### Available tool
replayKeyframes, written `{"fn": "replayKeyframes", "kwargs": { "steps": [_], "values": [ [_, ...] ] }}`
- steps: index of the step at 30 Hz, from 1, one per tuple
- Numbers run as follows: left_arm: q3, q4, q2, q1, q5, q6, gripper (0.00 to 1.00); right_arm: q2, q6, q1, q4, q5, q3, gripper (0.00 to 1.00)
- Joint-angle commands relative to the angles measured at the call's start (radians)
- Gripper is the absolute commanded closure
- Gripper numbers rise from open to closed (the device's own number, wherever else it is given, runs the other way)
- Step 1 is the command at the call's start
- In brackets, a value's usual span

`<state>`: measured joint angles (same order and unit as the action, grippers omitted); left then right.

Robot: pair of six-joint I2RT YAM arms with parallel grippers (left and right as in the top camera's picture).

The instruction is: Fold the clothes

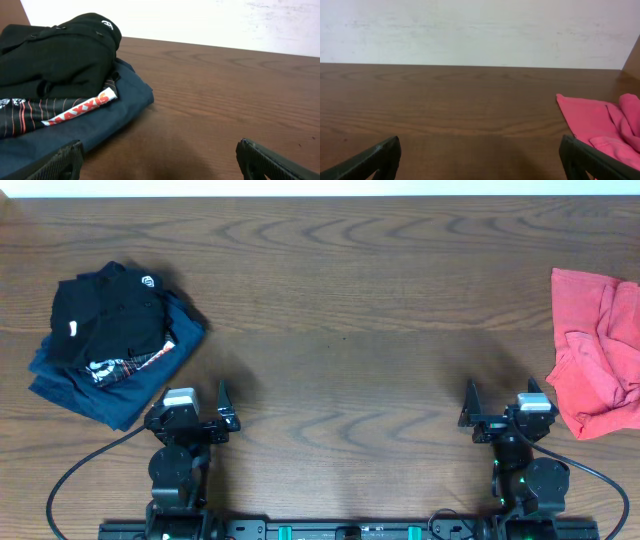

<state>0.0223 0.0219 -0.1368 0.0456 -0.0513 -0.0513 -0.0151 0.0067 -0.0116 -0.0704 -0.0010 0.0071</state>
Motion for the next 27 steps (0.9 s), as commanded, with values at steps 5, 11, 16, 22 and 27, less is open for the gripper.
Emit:
{"fn": "replayKeyframes", "kwargs": {
  "steps": [5, 11, 16, 22, 27],
  "values": [
    [-0.018, 0.006, -0.001, -0.005, -0.002, 0.006, 0.02, 0.002, 0.007, -0.008, -0.005, -0.003, -0.002, 0.01],
    [-0.018, 0.006, -0.001, -0.005, -0.002, 0.006, 0.02, 0.002, 0.007, -0.008, -0.004, -0.003, -0.002, 0.01],
    [-0.018, 0.006, -0.001, -0.005, -0.002, 0.006, 0.02, 0.002, 0.007, -0.008, -0.004, -0.003, -0.002, 0.01],
    [-0.018, 0.006, -0.001, -0.005, -0.002, 0.006, 0.02, 0.002, 0.008, -0.008, -0.004, -0.003, -0.002, 0.01],
    [0.002, 0.008, -0.001, -0.005, 0.016, 0.006, 0.02, 0.002, 0.009, -0.008, -0.012, 0.013, 0.011, 0.01]
  ]
}}
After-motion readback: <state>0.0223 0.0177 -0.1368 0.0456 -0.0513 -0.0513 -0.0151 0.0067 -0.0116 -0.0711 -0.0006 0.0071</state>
